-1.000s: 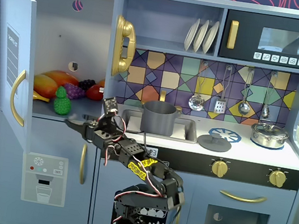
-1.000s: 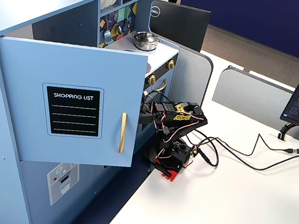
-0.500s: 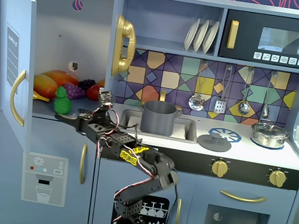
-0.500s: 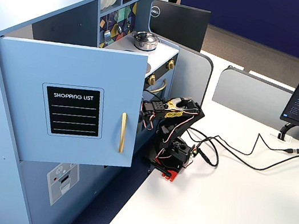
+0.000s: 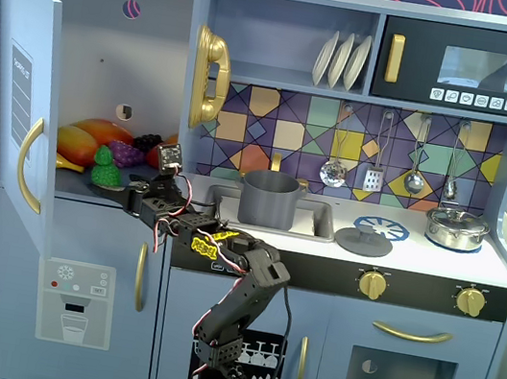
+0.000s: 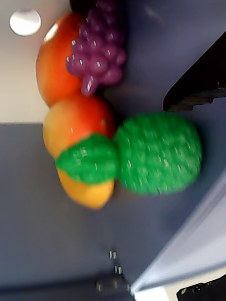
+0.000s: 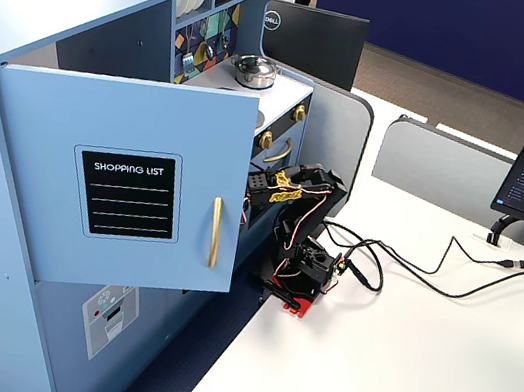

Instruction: Pick up the green pineapple from the left cabinet and place it in the gray recipient

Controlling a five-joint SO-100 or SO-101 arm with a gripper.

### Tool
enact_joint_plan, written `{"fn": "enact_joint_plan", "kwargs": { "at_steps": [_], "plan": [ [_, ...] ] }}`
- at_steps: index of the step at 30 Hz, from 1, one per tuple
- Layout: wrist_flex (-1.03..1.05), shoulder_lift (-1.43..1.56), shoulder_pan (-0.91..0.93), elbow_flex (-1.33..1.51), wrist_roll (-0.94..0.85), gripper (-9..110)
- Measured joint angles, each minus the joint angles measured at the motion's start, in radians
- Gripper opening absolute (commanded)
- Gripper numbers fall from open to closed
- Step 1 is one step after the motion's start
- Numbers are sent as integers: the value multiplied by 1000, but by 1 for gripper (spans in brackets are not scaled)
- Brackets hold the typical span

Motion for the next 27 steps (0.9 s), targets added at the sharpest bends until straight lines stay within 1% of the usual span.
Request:
{"fn": "enact_joint_plan", "kwargs": {
  "at_steps": [11, 27],
  "plan": [
    [-12, -124, 0, -91, -8, 43],
    [-12, -347, 2, -304, -29, 42]
  ]
}}
